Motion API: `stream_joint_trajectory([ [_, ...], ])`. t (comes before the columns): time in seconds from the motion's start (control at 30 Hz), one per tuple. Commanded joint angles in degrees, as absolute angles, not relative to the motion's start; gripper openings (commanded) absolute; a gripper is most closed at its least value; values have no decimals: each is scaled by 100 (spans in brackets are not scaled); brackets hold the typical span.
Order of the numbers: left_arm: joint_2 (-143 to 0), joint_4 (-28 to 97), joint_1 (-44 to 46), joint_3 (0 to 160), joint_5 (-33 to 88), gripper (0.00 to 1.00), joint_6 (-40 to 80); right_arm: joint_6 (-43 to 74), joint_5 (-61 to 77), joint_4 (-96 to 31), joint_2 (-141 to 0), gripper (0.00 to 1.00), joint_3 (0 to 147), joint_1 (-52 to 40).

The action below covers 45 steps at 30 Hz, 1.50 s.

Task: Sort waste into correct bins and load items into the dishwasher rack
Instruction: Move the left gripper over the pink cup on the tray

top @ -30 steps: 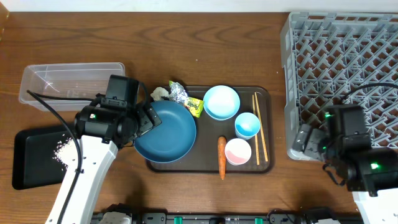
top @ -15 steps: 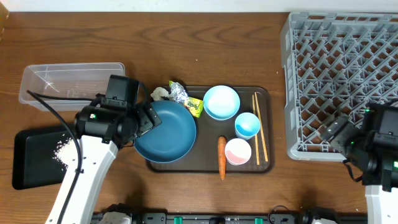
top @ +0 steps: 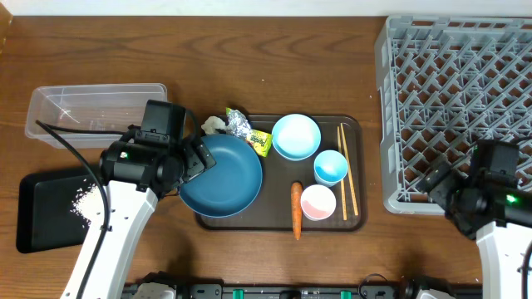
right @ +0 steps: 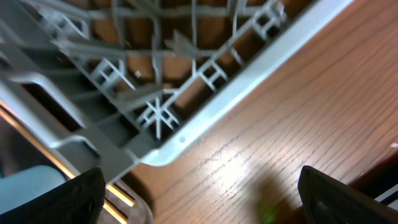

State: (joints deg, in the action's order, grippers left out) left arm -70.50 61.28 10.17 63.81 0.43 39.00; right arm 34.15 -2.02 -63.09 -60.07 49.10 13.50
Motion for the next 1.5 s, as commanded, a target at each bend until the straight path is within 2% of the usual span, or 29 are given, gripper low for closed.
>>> stream_joint_trajectory([
  [0.0, -7046, 6147, 998, 6473, -49, 98, 3931, 3612, 75, -6237, -6082, 99, 4668, 1444],
  [0.1, -7046, 6121, 998, 6473, -193, 98, 3892, 3758, 110, -6237, -6147, 99, 4560, 1444],
  [0.23, -7046, 6082, 998, 6473, -1039, 98, 3756, 3769, 115, -6246, -6173, 99, 4545, 1444],
  [0.63, -7046, 5929, 998, 6473, -958, 98, 3986, 3774, 694, -6211, -6173, 99, 4547, 1444],
  [0.7, -7046, 5843, 1000, 6473, -458, 98, 4309, 3771, 1052, -6110, -6173, 99, 4545, 1444],
  [0.9, -7046, 6093, 1055, 6449, 2443, 98, 4300, 3767, 1393, -6086, -6173, 99, 4545, 1444],
  [1.03, -7046, 6066, 1446, 6436, 3299, 98, 3575, 3767, 1393, -6084, -6173, 99, 4545, 1444],
  [1.2, -7046, 6104, 2279, 6434, 3339, 98, 3470, 3767, 1393, -6086, -6173, 99, 4545, 1444],
  [1.3, -7052, 6077, 2849, 6423, 3065, 98, 3474, 3767, 1393, -6086, -6173, 99, 4545, 1444],
  [1.47, -7161, 6012, 3787, 6396, 1861, 98, 3695, 3767, 1393, -6086, -6178, 99, 4545, 1444],
])
